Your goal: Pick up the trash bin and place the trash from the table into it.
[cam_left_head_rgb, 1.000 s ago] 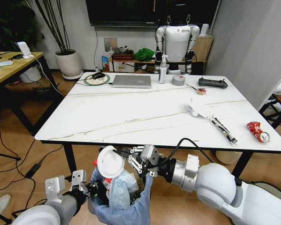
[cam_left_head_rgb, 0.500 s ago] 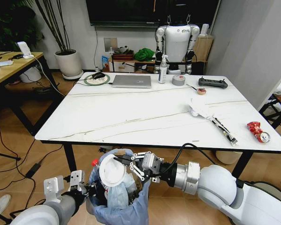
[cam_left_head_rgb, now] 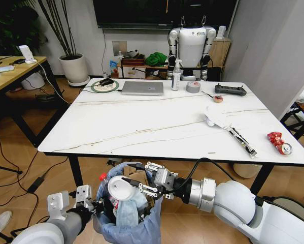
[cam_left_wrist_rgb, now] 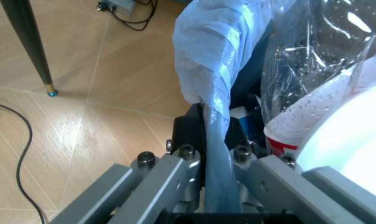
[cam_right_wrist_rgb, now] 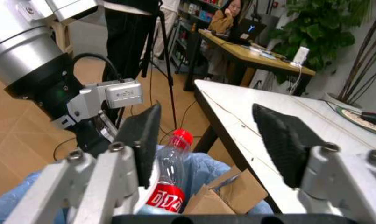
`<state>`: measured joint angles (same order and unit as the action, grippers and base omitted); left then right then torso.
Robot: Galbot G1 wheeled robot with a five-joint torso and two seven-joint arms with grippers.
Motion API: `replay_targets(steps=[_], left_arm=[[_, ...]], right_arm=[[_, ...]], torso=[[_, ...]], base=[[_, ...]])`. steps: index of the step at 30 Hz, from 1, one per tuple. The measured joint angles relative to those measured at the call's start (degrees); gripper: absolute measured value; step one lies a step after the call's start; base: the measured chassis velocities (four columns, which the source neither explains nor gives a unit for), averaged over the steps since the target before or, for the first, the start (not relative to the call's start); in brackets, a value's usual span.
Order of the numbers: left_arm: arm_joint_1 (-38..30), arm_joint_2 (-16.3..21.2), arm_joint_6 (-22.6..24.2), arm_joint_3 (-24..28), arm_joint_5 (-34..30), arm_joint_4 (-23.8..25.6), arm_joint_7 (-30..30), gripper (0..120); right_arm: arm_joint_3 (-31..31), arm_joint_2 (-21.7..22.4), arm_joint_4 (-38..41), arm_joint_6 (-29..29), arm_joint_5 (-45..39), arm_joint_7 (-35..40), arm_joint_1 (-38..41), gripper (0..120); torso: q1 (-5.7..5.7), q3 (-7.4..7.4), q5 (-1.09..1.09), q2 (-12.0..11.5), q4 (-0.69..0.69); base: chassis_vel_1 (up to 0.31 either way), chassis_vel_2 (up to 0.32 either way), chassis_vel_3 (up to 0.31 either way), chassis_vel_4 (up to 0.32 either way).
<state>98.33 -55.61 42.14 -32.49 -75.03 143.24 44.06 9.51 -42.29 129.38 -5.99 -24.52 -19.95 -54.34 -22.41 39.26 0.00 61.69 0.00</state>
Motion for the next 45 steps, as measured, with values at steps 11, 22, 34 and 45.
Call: replay_targets(steps=[11, 22, 34, 45], left_arm=[[0.15, -0.11, 0.0, 0.12, 0.14, 0.0, -0.09, 0], [0.43, -0.89, 0.0, 0.26, 0.95, 0.0, -0.21, 0], [0.73, -1.56, 0.0, 0.76, 2.44, 0.0, -0.58, 0], [1.57, -1.22, 0.0, 1.49, 3.73, 0.0, -1.16, 0]], right_arm=[[-2.03, -2.27, 1.45, -4.82, -5.96, 14.69, 0.12, 97], [-11.59, -7.31, 3.42, -9.76, -8.32, 36.56, -6.25, 100], [-24.9, -17.21, 4.65, -12.44, -1.33, 38.56, -21.15, 100], [-30.72, -27.29, 7.07, -13.45, 3.2, 37.37, -26.91, 100]], torso=[[0.0, 0.0, 0.0, 0.0, 0.0], [0.0, 0.0, 0.0, 0.0, 0.01], [0.01, -0.01, -0.01, 0.0, -0.01], [0.01, 0.0, -0.01, 0.0, 0.0]], base=[[0.0, 0.0, 0.0, 0.0], [0.0, 0.0, 0.0, 0.0], [0.0, 0.0, 0.0, 0.0], [0.0, 0.0, 0.0, 0.0]])
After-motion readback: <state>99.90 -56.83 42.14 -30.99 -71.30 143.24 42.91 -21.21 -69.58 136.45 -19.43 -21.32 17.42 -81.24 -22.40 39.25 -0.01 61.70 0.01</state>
